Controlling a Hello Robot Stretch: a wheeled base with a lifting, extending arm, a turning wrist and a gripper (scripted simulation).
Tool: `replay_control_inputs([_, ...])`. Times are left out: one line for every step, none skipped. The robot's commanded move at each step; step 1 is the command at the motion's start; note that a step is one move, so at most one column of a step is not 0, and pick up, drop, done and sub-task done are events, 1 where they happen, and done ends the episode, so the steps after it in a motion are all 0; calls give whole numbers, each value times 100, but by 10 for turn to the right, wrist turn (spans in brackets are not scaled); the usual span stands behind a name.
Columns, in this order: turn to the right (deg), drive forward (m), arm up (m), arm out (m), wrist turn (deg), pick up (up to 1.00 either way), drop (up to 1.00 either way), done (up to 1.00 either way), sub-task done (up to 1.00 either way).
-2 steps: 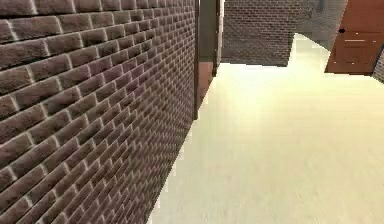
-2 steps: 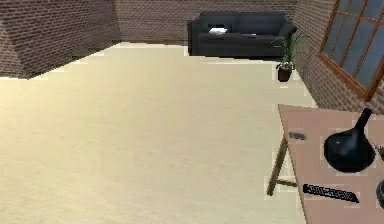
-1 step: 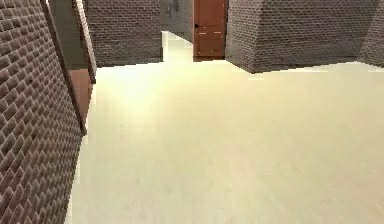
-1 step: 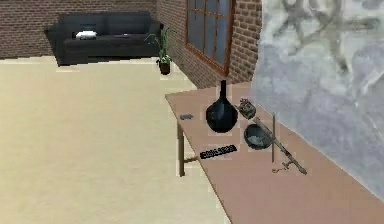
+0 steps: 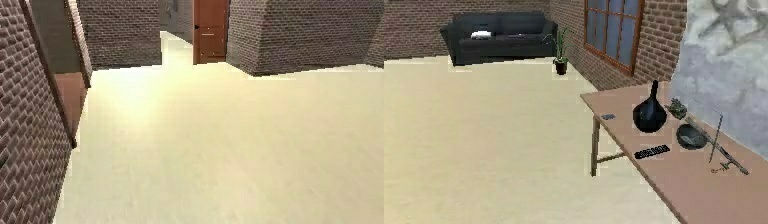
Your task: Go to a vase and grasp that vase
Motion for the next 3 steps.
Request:
replay_control_inputs([210,0,0,0,0,0,0,0,0])
replay_control_inputs([450,0,0,0,0,0,0,0,0])
replay_control_inputs([300,0,0,0,0,0,0,0,0])
